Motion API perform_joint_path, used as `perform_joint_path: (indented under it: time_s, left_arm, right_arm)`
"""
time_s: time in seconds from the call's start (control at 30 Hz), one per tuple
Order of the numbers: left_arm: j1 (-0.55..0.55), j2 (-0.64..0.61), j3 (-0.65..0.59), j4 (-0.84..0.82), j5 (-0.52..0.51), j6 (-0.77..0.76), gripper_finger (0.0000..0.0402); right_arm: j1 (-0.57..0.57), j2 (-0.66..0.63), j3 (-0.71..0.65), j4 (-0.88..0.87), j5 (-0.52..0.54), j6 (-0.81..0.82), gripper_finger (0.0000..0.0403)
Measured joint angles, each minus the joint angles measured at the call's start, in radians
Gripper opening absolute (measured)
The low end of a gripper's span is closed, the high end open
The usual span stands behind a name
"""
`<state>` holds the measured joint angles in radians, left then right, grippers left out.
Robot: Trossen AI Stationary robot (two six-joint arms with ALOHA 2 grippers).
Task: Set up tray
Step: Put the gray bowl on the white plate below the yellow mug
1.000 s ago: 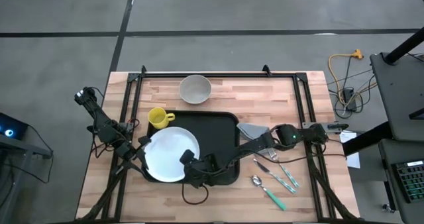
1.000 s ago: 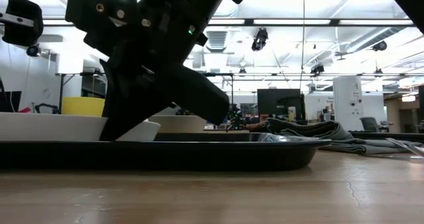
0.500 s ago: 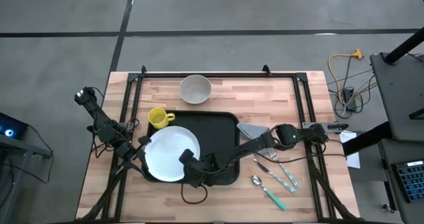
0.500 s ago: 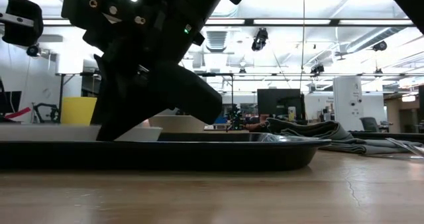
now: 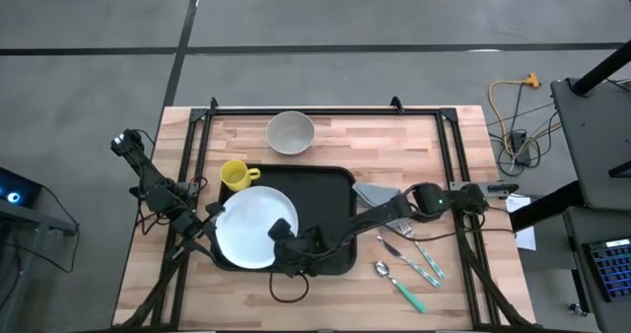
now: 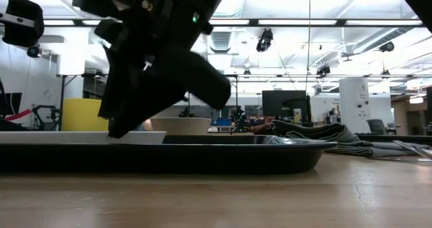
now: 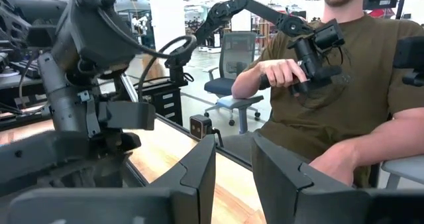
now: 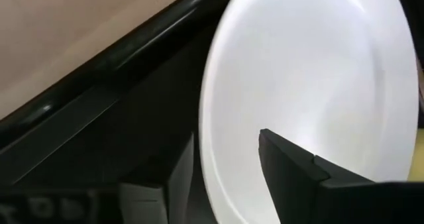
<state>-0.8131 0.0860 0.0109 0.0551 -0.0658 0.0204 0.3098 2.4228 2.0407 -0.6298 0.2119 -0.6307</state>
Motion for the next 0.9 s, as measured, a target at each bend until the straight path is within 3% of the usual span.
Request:
perform_joint_path:
  time_s: [0.6,0.7,0.9]
  left_arm:
    - [0.000,0.000,0.000,0.000,0.000,0.000,0.0079]
    - [0.000,0.000,0.000,0.000,0.000,0.000,0.0079]
    - [0.000,0.000,0.000,0.000,0.000,0.000,0.0079]
  right_arm:
    - [-0.032,-0.081,0.000,-0.137,0.010,0.075,0.0148]
    - [-0.039,-0.081,0.000,-0.131,0.073,0.064,0.0145]
    - [-0.067,-0.081,0.012,-0.121,0.300,0.016,0.0144]
